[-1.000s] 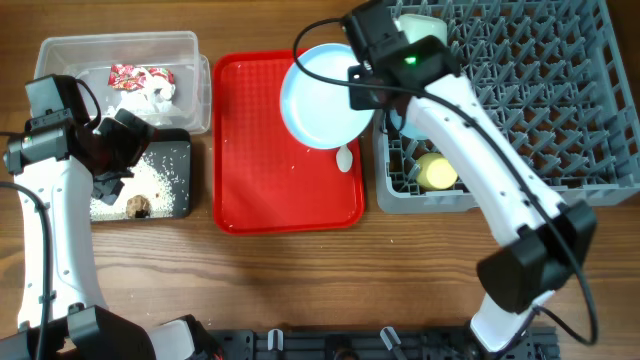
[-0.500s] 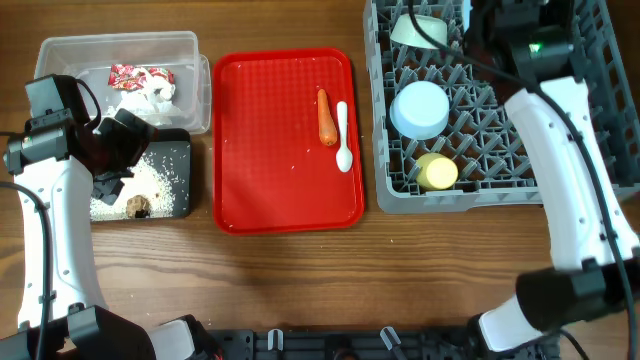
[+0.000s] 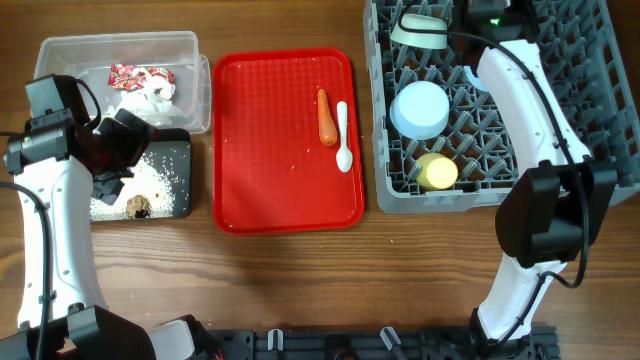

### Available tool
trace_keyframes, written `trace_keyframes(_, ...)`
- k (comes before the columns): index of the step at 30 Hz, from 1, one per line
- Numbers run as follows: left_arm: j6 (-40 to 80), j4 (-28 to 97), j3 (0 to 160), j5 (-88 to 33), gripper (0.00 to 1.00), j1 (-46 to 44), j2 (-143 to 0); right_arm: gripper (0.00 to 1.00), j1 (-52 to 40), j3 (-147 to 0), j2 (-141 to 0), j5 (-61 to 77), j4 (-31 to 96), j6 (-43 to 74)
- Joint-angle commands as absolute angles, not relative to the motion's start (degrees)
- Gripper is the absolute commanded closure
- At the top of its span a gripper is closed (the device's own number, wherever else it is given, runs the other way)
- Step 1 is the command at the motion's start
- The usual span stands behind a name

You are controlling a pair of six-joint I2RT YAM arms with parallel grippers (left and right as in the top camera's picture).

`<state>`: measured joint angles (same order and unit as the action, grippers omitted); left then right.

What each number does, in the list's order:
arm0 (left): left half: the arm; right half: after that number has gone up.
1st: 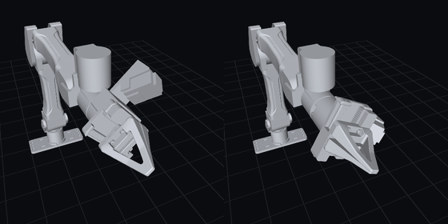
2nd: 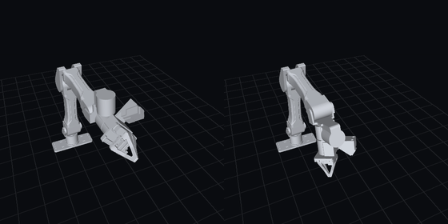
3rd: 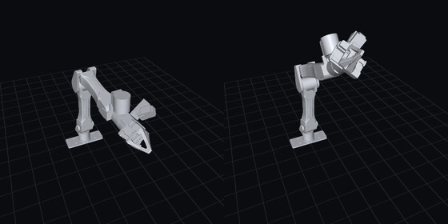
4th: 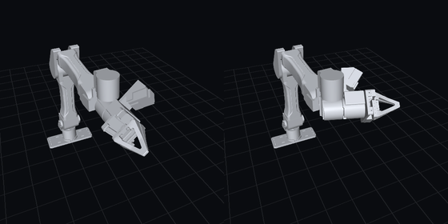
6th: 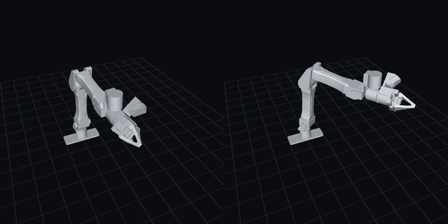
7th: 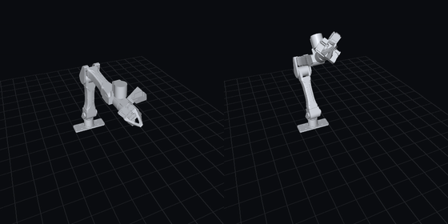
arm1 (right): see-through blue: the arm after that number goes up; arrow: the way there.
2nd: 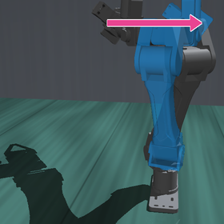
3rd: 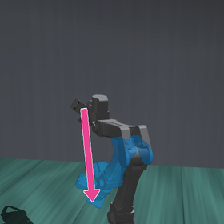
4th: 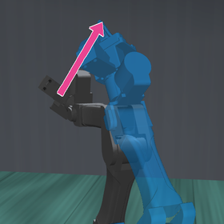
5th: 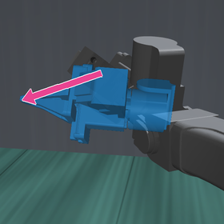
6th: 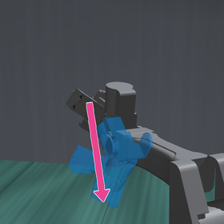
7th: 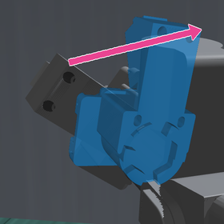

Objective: Sort waste into correct bins and load items into the dishwasher rack
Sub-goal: 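Carry the plate into the rack and stand it upright at back right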

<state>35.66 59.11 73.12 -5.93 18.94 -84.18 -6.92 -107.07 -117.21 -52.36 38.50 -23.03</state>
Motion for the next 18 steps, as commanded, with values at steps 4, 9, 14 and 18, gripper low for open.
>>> trace_keyframes(4,34.79,59.11,73.21,-6.61,0.00,19.29,-84.23,0.00,-6.74,-107.24,-117.69,-41.91,40.12,-19.18)
trace_keyframes(9,34.79,59.11,73.21,-6.59,0.00,19.29,-84.23,0.00,-7.22,-107.26,-112.71,-41.85,40.36,-15.27)
trace_keyframes(14,34.79,59.11,73.21,-6.59,0.00,19.29,-84.23,0.00,-7.22,-107.24,-101.69,-15.94,50.96,-8.21)
trace_keyframes(18,34.79,59.09,73.21,-6.59,0.00,19.29,-84.23,0.00,-7.22,-107.24,-97.91,24.95,60.40,-7.33)
